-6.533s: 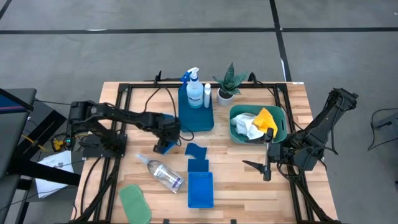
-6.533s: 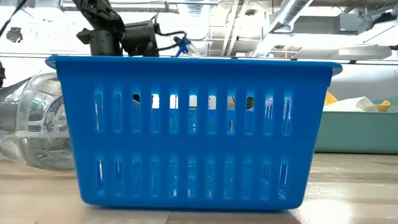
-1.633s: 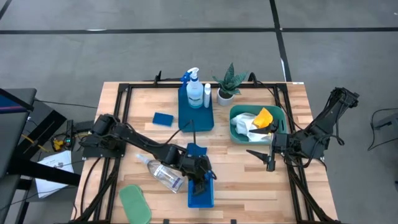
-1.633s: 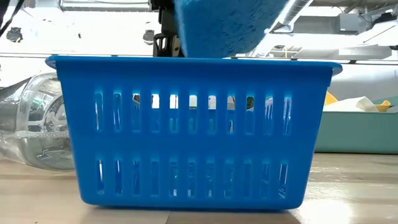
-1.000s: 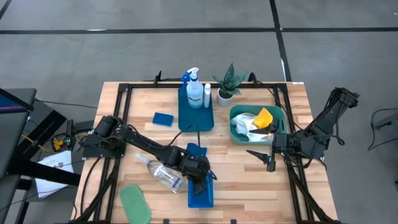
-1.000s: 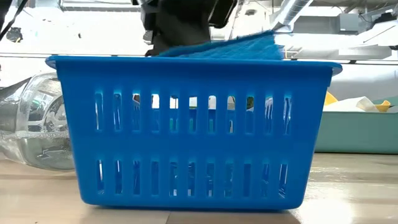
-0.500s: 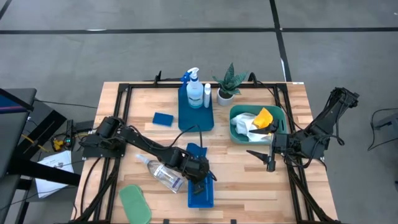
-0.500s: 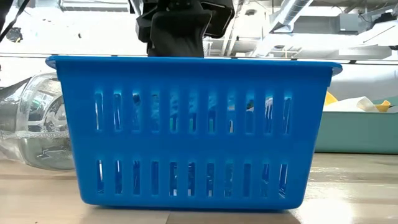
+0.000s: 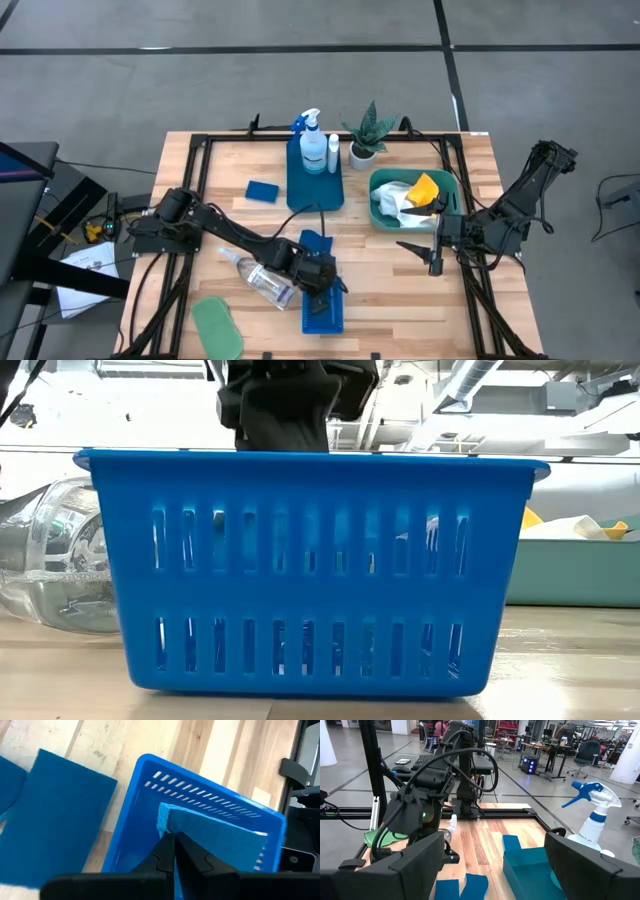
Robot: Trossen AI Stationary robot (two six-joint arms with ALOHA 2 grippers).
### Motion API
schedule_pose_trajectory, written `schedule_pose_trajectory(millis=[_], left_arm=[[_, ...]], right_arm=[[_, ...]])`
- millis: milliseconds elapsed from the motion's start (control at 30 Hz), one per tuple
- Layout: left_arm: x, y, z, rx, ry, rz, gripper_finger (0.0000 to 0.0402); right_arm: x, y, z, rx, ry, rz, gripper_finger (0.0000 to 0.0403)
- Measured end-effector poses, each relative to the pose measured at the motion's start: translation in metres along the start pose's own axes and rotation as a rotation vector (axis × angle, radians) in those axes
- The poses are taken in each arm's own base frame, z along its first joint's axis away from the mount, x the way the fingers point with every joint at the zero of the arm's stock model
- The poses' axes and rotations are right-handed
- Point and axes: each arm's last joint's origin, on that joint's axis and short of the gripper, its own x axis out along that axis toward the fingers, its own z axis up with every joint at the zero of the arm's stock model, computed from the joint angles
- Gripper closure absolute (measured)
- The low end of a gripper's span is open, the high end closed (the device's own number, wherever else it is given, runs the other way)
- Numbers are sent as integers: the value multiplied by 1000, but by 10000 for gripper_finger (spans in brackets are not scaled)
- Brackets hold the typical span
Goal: Pick & Place Kitchen Items
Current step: Put the blue sponge into the blue basket
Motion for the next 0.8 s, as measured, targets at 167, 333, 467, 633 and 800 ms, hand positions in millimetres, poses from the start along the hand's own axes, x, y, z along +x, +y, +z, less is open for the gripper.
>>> schedule_pose_trajectory(millis=[167, 333, 467, 633, 800], left_arm=[[8, 2, -3, 2, 25, 7, 401], [7, 2, -2, 3, 21, 2, 401], [6, 1, -1, 5, 17, -1, 401], [6, 1, -1, 24, 13, -4, 397], [6, 1, -1, 25, 17, -1, 384]], right_arm=[[0, 0, 0, -4, 3, 0, 67], [0, 0, -1, -6, 4, 0, 67], [0, 0, -1, -6, 4, 0, 67], [0, 0, -1, -6, 4, 0, 67], [0, 0, -1, -6, 4, 0, 67]])
